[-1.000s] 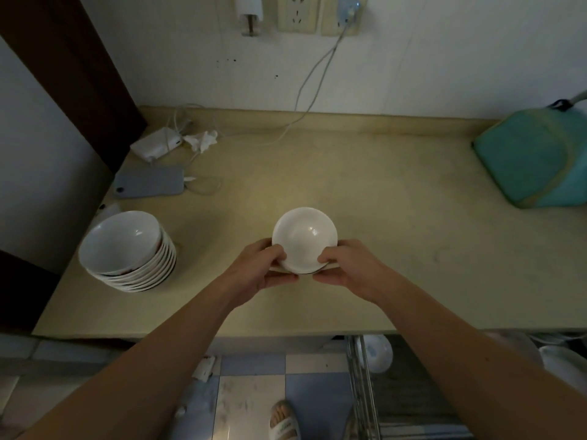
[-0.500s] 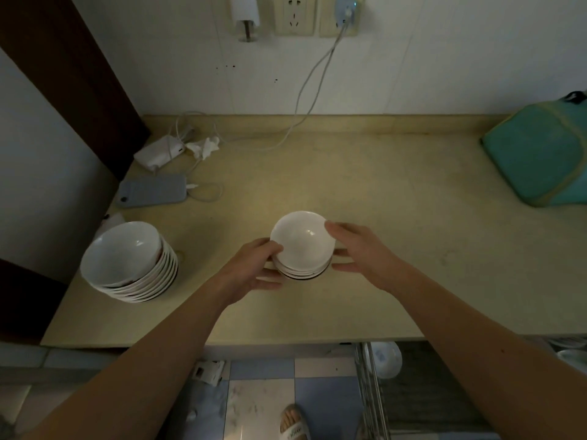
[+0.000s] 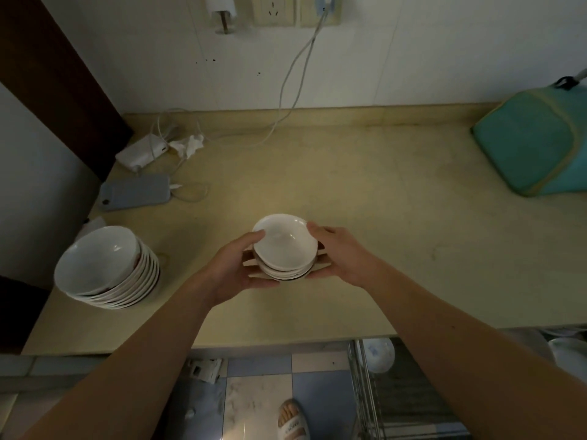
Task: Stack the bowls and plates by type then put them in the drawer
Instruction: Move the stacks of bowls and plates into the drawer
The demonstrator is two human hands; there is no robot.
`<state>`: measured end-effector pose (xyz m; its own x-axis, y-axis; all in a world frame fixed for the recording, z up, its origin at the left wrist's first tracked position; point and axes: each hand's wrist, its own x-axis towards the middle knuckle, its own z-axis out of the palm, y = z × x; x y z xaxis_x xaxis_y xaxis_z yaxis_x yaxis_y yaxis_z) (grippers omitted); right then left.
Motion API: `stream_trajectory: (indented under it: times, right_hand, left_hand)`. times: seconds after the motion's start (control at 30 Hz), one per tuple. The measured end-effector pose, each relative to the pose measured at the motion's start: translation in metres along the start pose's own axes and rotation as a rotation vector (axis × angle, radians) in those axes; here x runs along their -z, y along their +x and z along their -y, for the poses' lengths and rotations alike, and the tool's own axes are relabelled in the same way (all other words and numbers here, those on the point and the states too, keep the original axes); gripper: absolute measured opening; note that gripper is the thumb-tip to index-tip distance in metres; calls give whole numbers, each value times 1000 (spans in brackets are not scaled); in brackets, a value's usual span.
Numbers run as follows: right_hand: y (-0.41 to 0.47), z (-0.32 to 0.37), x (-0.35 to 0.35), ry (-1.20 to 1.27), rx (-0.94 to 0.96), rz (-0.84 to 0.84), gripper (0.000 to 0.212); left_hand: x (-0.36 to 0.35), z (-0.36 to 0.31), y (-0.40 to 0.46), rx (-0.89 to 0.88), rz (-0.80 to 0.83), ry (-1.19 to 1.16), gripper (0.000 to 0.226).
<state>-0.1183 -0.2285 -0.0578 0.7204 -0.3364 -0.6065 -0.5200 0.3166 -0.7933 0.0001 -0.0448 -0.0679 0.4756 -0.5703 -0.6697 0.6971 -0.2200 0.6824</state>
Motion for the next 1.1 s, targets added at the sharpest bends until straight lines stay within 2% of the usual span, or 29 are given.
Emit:
stream_trajectory:
  times: [0.13,0.3,0.47,0.6,0.83,0.93,1.1]
  right_hand:
    - [-5,0,5,12,15,-15,37]
    - [-28,9,31,47,44,-17,38]
    - [-81,6,82,69,91,20,34]
    - [-132,-17,139,94,81,46,32]
    - [-208,-87,244,132,-19,73,32]
    - [-231,-129,277,155,-116,77,26]
    - [-229,-185,314,164,-300,22,34]
  left_hand:
    - [-4,4,-2,-15,19,-24,51]
    - [-32,6,-18,-82,51,2,37]
    - [-82,15,-50,-123,70,60,29]
    - [-135,45,-75,-102,90,113,34]
    - [-226,133,-97,86,183,150,47]
    - [-254,174,-95,230,209,139,54]
    - [-291,223,-74,479,161,110,55]
